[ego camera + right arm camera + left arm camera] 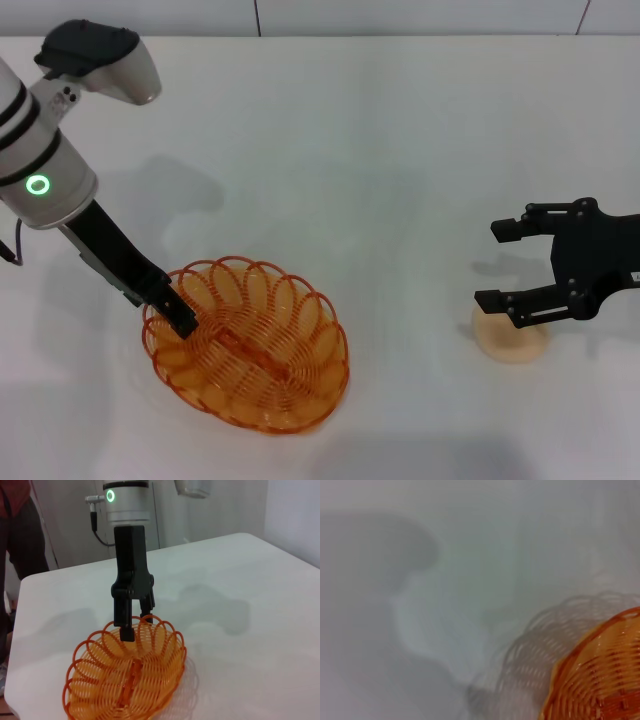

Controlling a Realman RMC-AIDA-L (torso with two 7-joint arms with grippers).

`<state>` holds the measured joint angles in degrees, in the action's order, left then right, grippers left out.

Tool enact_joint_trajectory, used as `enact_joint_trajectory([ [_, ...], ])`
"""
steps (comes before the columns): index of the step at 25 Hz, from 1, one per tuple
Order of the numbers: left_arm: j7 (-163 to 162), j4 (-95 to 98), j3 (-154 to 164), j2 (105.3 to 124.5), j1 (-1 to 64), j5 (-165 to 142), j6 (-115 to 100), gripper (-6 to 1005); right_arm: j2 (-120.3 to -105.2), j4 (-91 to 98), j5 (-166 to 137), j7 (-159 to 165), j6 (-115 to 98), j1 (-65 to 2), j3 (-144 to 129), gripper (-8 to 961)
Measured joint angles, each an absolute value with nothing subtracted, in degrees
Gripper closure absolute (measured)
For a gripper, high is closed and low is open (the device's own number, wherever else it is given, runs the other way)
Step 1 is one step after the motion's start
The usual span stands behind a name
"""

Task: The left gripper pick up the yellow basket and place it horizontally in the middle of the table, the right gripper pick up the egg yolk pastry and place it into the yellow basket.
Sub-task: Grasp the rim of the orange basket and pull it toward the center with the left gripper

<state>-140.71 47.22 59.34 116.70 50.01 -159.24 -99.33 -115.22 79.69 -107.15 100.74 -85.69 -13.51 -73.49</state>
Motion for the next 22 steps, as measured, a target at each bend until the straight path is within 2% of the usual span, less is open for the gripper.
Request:
enact_joint_trajectory([
  [8, -140.7, 45.9, 60.6, 117.04, 50.4, -159.3, -97.9, 137, -115.22, 79.1, -107.1, 100.7, -85.7, -13.5, -73.5, 111],
  [14, -140.7, 45.8, 61.1, 117.07, 50.8, -159.4, -97.1, 237, -115.22, 79.0, -107.1, 100.6, -85.7, -13.5, -73.5, 111],
  [19, -140.7, 45.7, 62.7, 117.27, 51.0, -159.4, -96.4, 465, -115.23, 79.0, -107.1, 100.6, -85.7, -13.5, -73.5, 111],
  [22, -140.7, 45.6, 64.0, 117.48, 51.0, -159.4, -95.8, 531, -115.22, 79.0, -107.1, 100.6, -85.7, -13.5, -73.4, 111],
])
